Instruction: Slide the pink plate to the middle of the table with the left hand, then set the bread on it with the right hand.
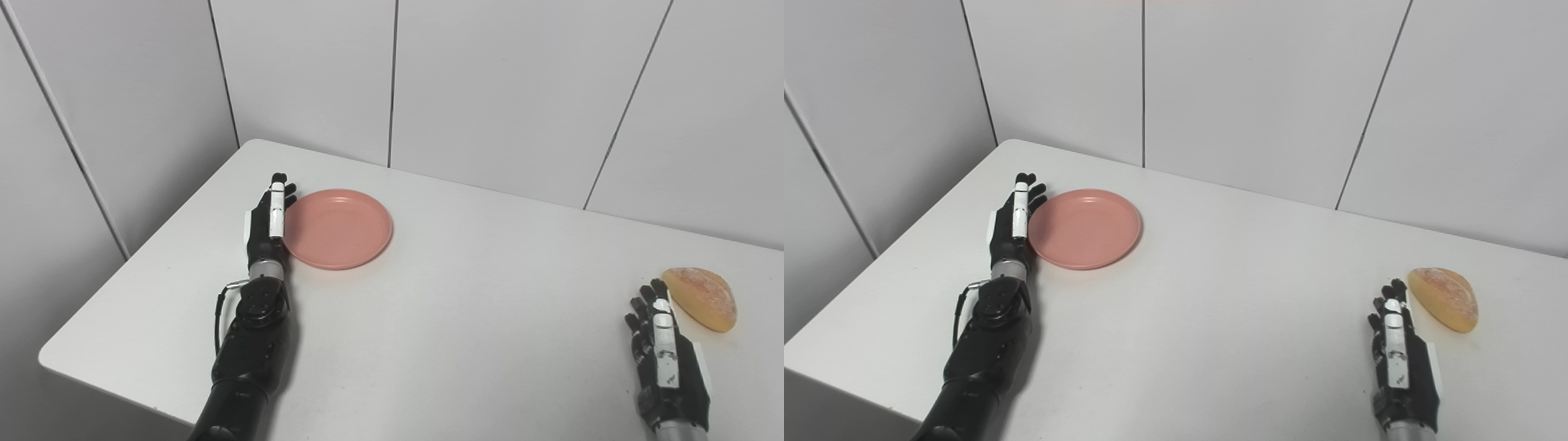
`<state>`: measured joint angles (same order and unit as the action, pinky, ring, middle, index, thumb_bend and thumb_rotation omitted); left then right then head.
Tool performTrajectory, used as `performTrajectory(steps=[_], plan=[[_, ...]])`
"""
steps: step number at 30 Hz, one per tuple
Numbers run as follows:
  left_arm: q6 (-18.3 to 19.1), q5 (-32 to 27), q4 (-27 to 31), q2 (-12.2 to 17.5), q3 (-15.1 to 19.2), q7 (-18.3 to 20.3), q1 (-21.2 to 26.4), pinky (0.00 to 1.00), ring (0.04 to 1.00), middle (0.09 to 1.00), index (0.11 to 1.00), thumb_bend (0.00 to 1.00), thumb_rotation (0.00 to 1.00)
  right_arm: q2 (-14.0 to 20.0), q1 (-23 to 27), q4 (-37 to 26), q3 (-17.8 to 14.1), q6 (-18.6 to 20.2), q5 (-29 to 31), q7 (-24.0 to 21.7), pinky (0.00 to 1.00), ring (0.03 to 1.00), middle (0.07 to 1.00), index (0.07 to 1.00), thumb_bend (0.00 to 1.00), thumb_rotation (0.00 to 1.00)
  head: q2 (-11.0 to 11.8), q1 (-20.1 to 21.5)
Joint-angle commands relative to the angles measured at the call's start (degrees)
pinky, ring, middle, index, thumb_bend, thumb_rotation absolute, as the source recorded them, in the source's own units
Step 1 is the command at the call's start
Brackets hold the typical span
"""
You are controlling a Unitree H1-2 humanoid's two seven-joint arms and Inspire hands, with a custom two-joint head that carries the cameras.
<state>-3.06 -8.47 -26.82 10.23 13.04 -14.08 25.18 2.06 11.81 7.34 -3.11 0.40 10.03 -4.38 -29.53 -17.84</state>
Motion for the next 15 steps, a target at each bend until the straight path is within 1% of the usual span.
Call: performTrajectory(steps=[1,5,11,15], plan=[[-0.15,1.79,2.33,-0.14,-1.41,1.23,2.12,0.85,0.85,0.837,0.828,0.47,1.0,-0.14,1.54,-2.1,0.12,-0.14,-0.27,0.05,1.0,1.0,1.0,1.0,0.54,0.9,-0.11,0.02],[0.43,2.47,2.88,-0.47,-3.24,2.99,1.97,0.86,0.853,0.836,0.822,0.46,1.0,0.02,1.5,-2.14,0.22,-0.33,-0.36,-0.02,1.0,1.0,1.0,1.0,0.54,0.9,-0.2,0.15],[1.14,4.07,4.25,-1.56,-5.91,4.47,1.37,0.85,0.84,0.823,0.808,0.46,1.0,0.03,1.72,-1.69,0.22,-0.62,-0.57,0.1,1.0,1.0,1.0,1.0,0.53,0.9,-0.37,0.39],[1.54,4.91,4.35,-1.81,-7.63,6.0,1.02,0.85,0.847,0.833,0.815,0.46,1.0,-0.35,1.93,-1.5,0.1,-0.65,-0.52,0.25,1.0,1.0,1.0,1.0,0.54,0.89,-0.43,0.81]])
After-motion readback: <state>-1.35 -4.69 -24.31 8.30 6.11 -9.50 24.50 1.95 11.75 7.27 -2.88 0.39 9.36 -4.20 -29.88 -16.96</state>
